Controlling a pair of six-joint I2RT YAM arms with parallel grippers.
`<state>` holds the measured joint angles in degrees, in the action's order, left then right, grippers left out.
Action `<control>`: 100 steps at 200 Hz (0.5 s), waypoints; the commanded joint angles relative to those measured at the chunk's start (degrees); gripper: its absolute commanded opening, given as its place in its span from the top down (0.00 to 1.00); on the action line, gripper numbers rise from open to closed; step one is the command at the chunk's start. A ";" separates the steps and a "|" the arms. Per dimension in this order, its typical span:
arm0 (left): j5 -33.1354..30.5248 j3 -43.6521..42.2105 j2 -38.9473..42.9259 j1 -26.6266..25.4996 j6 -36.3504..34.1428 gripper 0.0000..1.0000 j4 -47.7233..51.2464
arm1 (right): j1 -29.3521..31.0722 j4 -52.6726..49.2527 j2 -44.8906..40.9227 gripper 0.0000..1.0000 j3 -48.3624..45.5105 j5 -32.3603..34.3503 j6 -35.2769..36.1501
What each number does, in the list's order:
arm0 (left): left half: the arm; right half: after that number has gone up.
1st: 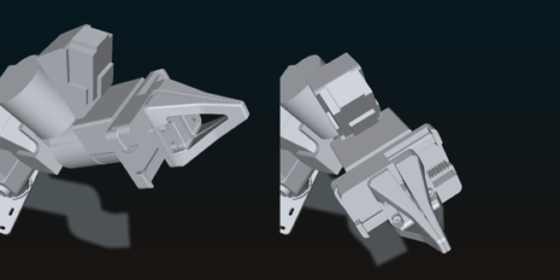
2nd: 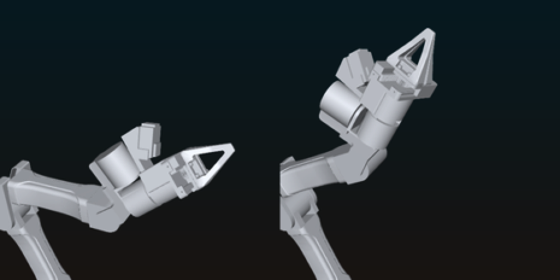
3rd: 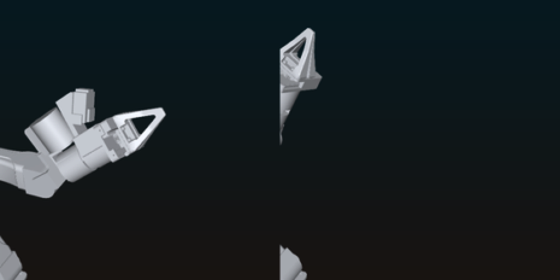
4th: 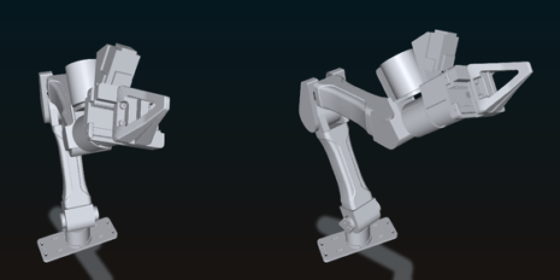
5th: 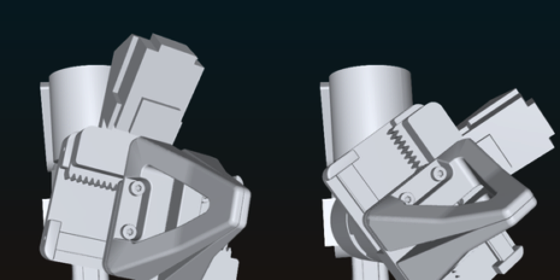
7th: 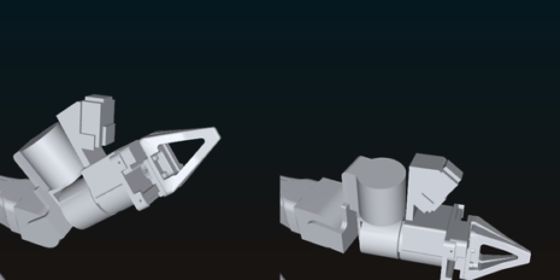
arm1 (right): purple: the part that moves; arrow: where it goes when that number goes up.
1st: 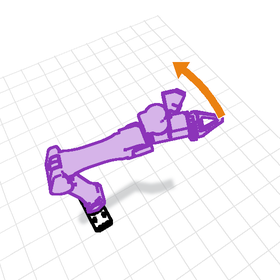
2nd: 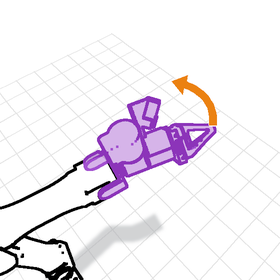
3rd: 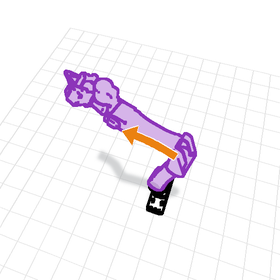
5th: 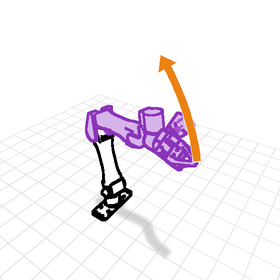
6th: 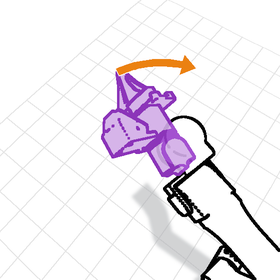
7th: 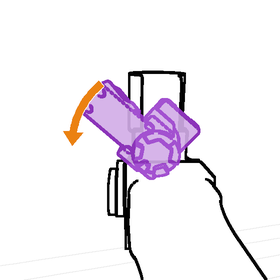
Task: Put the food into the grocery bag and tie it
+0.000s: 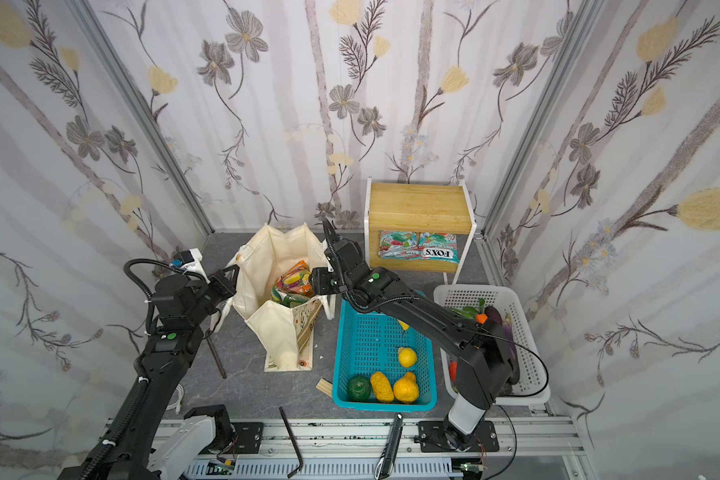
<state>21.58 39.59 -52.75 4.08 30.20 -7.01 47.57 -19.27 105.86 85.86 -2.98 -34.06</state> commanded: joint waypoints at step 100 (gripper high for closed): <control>-12.27 15.87 -4.24 -12.22 -0.35 1.00 6.90 | 3.62 11.10 -3.74 1.00 4.54 -0.56 -4.89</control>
<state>12.97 53.21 -55.16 -6.90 31.18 0.51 50.98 -19.70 102.50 92.16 -1.17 -35.18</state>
